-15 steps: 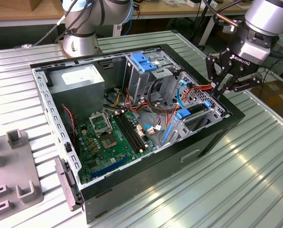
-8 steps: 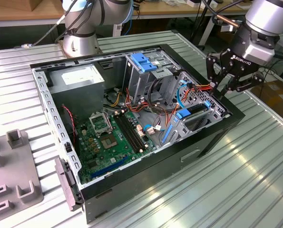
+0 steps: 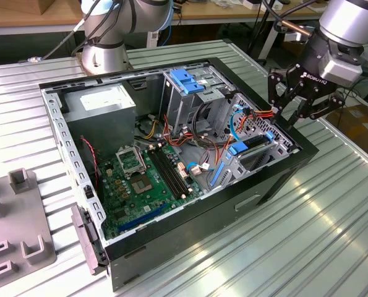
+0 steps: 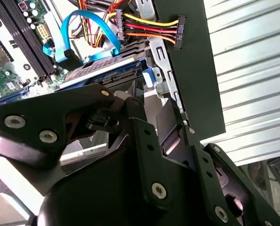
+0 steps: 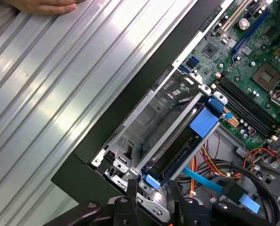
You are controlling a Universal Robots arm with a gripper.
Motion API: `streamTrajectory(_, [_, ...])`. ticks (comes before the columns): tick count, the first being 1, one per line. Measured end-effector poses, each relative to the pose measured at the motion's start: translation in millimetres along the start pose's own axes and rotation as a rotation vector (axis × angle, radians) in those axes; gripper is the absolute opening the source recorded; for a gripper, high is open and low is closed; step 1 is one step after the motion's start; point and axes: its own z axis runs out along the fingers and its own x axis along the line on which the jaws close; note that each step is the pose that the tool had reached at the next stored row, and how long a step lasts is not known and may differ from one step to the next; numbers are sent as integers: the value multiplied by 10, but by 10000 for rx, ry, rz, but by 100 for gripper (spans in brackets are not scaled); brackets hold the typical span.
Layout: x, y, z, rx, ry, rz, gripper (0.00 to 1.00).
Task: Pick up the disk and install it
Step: 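Insert the first disk wire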
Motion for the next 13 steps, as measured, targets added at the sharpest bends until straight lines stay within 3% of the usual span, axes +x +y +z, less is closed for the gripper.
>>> streamTrajectory(4, [0,0,-1,5,-4,-700,38])
streamTrajectory(5, [0,0,-1,9,-7,-1106,38])
streamTrajectory(6, [0,0,-1,11,-8,-1249,38])
streamTrajectory(13, [1,0,-6,11,-8,-1265,38])
